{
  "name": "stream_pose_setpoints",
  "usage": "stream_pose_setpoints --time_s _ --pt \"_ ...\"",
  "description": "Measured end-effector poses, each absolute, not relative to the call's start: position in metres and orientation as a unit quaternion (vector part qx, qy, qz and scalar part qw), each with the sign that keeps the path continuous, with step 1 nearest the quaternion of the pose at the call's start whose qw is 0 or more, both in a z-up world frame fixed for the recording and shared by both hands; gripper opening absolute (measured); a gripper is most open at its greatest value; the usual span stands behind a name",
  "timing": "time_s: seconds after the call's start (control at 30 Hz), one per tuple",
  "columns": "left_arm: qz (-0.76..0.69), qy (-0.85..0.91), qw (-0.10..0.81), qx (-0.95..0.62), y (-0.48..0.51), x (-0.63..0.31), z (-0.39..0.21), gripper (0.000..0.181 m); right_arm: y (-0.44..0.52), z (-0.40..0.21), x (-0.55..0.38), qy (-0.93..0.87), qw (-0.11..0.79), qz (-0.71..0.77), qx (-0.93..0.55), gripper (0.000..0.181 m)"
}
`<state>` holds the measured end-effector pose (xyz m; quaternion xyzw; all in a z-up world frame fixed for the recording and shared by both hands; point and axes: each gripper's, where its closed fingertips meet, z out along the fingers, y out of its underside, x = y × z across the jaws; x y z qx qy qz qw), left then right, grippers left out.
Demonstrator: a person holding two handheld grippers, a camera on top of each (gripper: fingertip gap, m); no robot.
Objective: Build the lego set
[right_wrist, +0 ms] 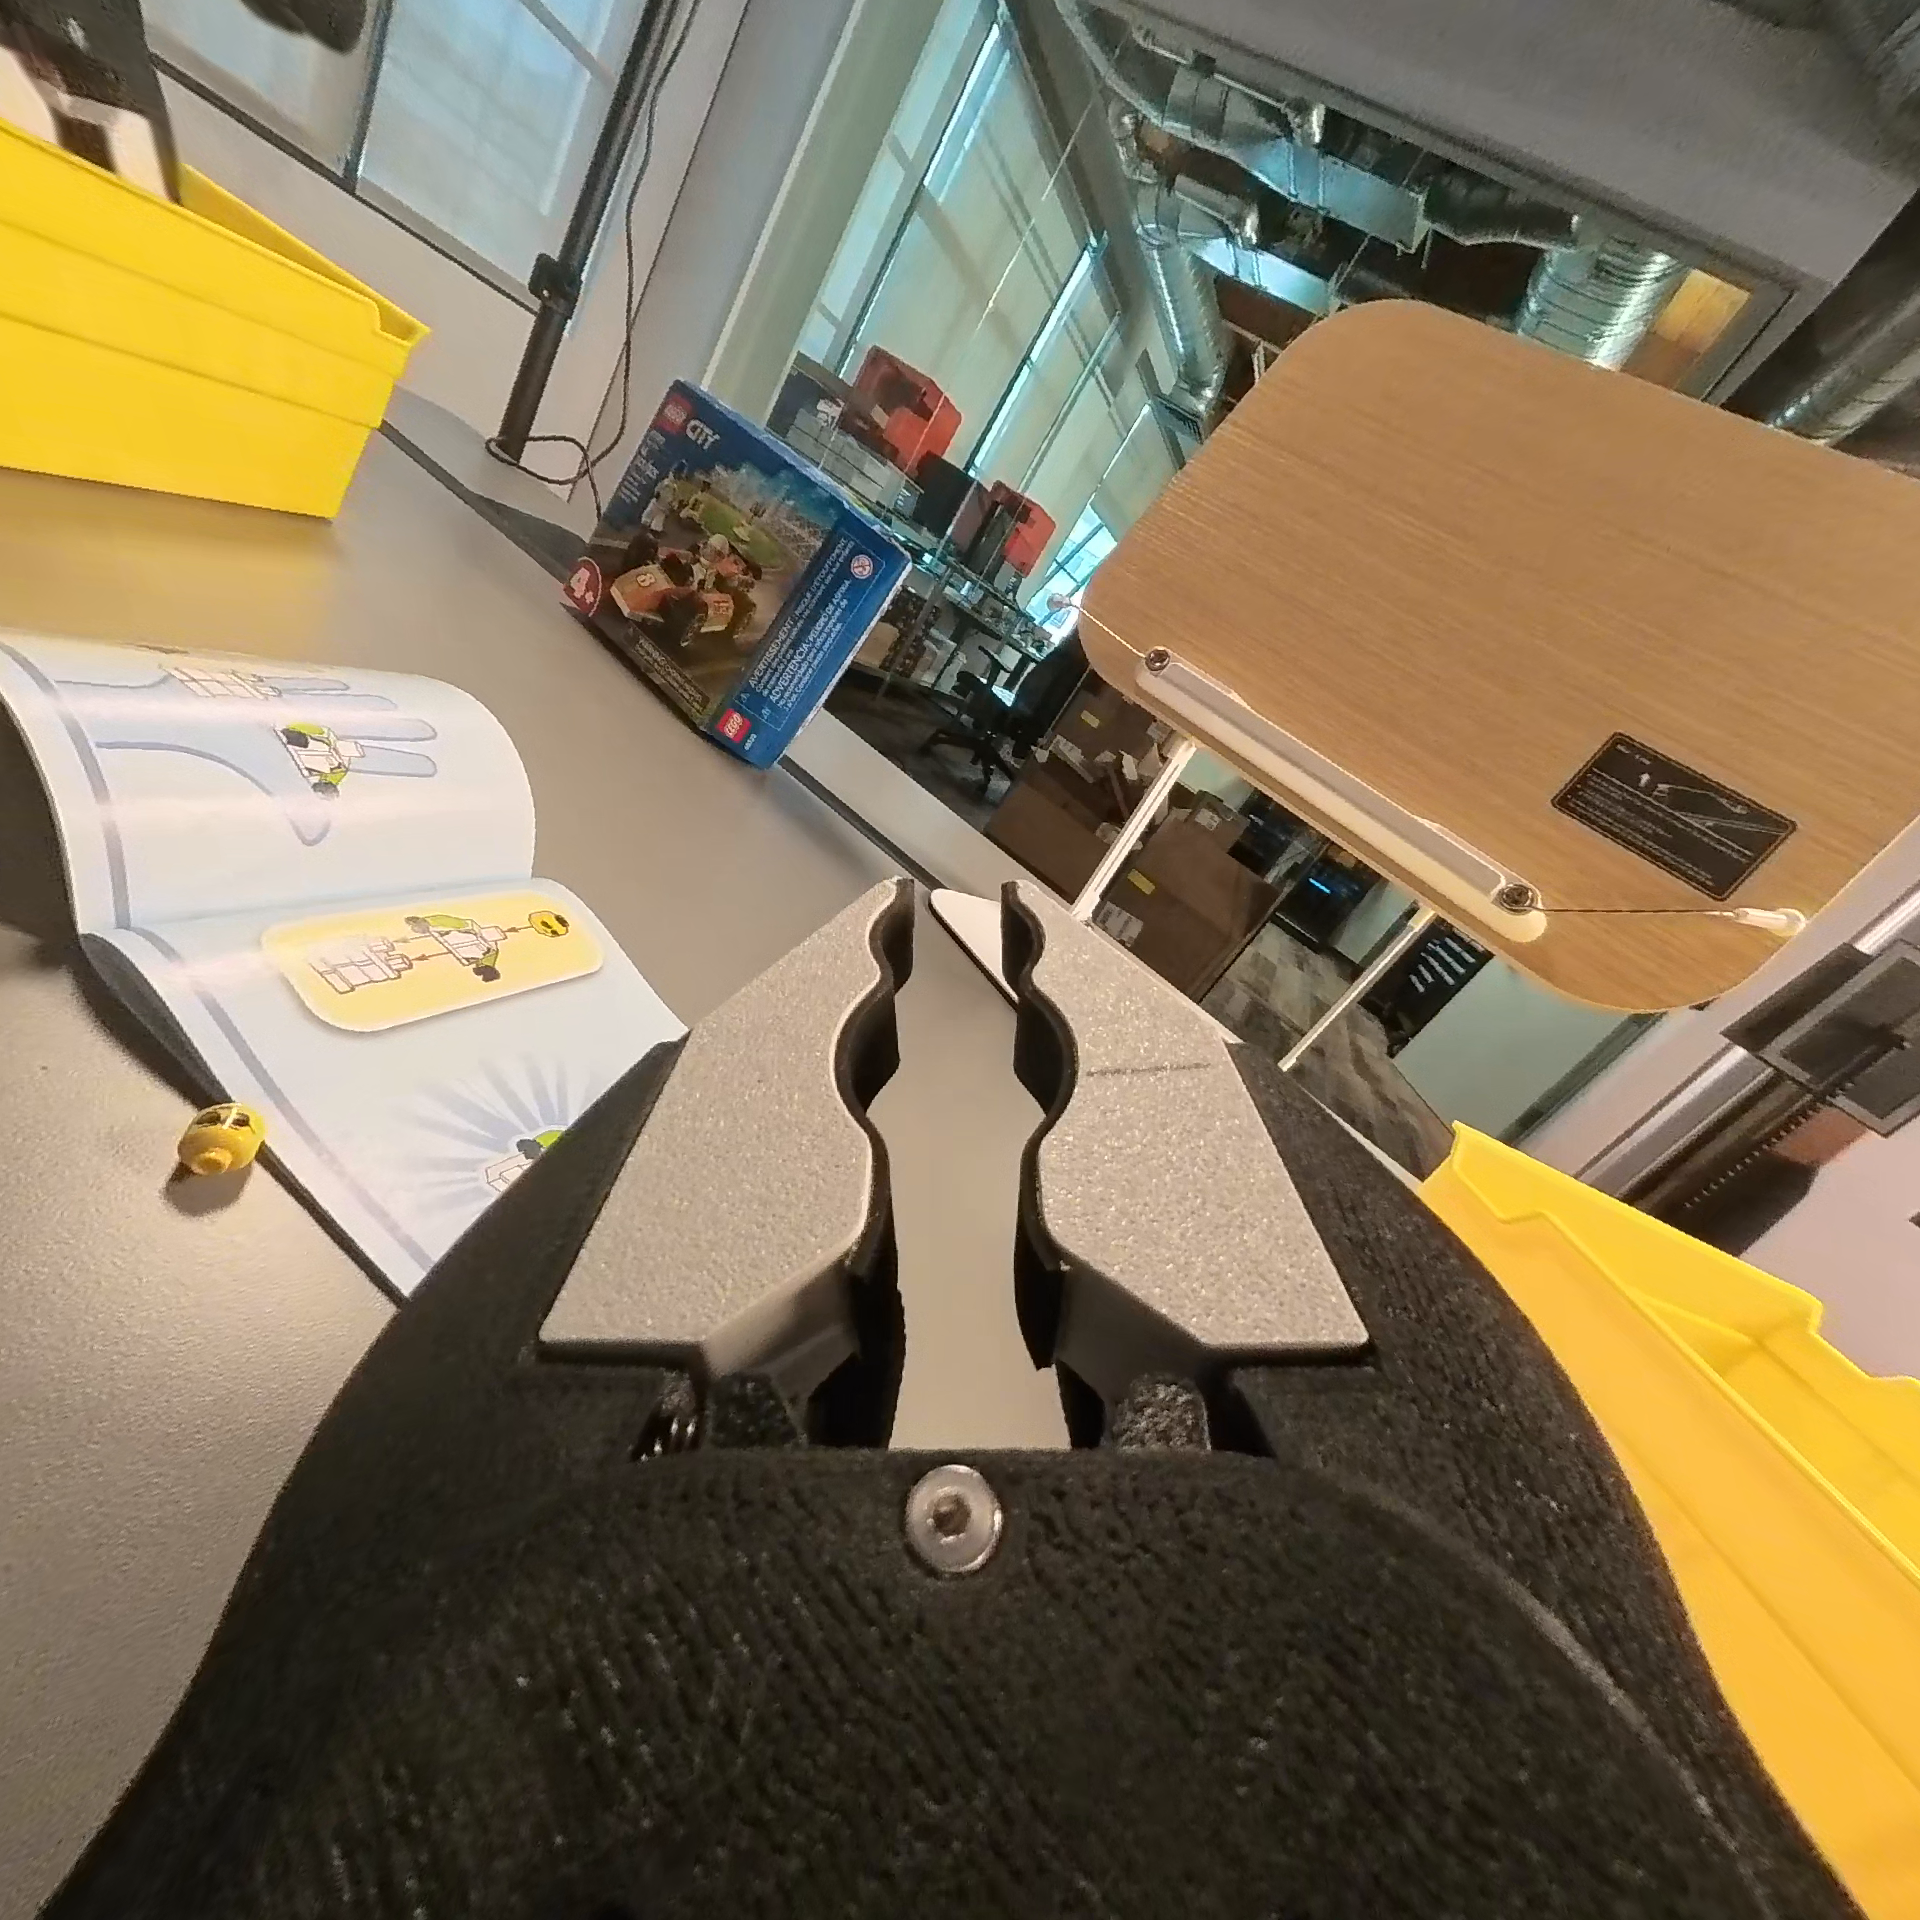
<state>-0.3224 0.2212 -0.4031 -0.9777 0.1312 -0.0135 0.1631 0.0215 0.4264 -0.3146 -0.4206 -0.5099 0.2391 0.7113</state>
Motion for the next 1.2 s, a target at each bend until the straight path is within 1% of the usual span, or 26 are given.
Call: stream_pose_setpoints --time_s 0.03,0.07,0.23,0.27,0.37,0.43,0.53,0.63,0.77,0.83,0.87,0.97,1.1,1.2 --pt "-0.004 0.134 0.144 -0.980 0.215 -0.326 -0.406 0.047 0.426 -0.314 0.021 -0.510 0.711 0.240 -0.420 0.015" --pt "0.008 0.141 0.124 -0.982 0.207 -0.330 -0.409 0.049 0.426 -0.314 0.021 -0.511 0.711 0.241 -0.420 0.015" --pt "-0.030 0.163 0.050 -0.985 0.176 -0.324 -0.412 0.047 0.424 -0.315 0.021 -0.513 0.709 0.243 -0.418 0.015" --pt "-0.025 0.166 0.051 -0.985 0.177 -0.326 -0.411 0.046 0.424 -0.315 0.020 -0.514 0.708 0.243 -0.418 0.015" --pt "-0.045 0.162 0.113 -0.979 0.197 -0.317 -0.406 0.036 0.424 -0.315 0.020 -0.514 0.708 0.243 -0.418 0.015" --pt "-0.058 0.159 0.135 -0.976 0.207 -0.311 -0.407 0.033 0.425 -0.315 0.020 -0.513 0.708 0.243 -0.419 0.015" --pt "-0.047 0.168 0.147 -0.974 0.214 -0.311 -0.409 0.026 0.425 -0.315 0.021 -0.513 0.708 0.244 -0.420 0.015" --pt "-0.051 0.172 0.130 -0.975 0.209 -0.309 -0.409 0.014 0.425 -0.315 0.021 -0.513 0.708 0.245 -0.420 0.015" --pt "-0.022 0.180 0.068 -0.981 0.189 -0.322 -0.407 0.015 0.424 -0.315 0.020 -0.513 0.706 0.248 -0.420 0.014" --pt "-0.012 0.188 0.082 -0.979 0.194 -0.324 -0.406 0.030 0.424 -0.315 0.020 -0.514 0.706 0.248 -0.419 0.014" --pt "-0.012 0.193 0.095 -0.976 0.199 -0.322 -0.405 0.033 0.424 -0.316 0.020 -0.514 0.705 0.248 -0.420 0.014" --pt "-0.021 0.221 0.127 -0.967 0.211 -0.314 -0.405 0.032 0.424 -0.316 0.020 -0.514 0.705 0.249 -0.420 0.014" --pt "-0.034 0.224 0.124 -0.966 0.217 -0.312 -0.412 0.031 0.424 -0.316 0.020 -0.514 0.705 0.248 -0.420 0.014" --pt "-0.053 0.213 0.131 -0.967 0.222 -0.310 -0.414 0.021 0.424 -0.316 0.020 -0.515 0.705 0.248 -0.420 0.014"
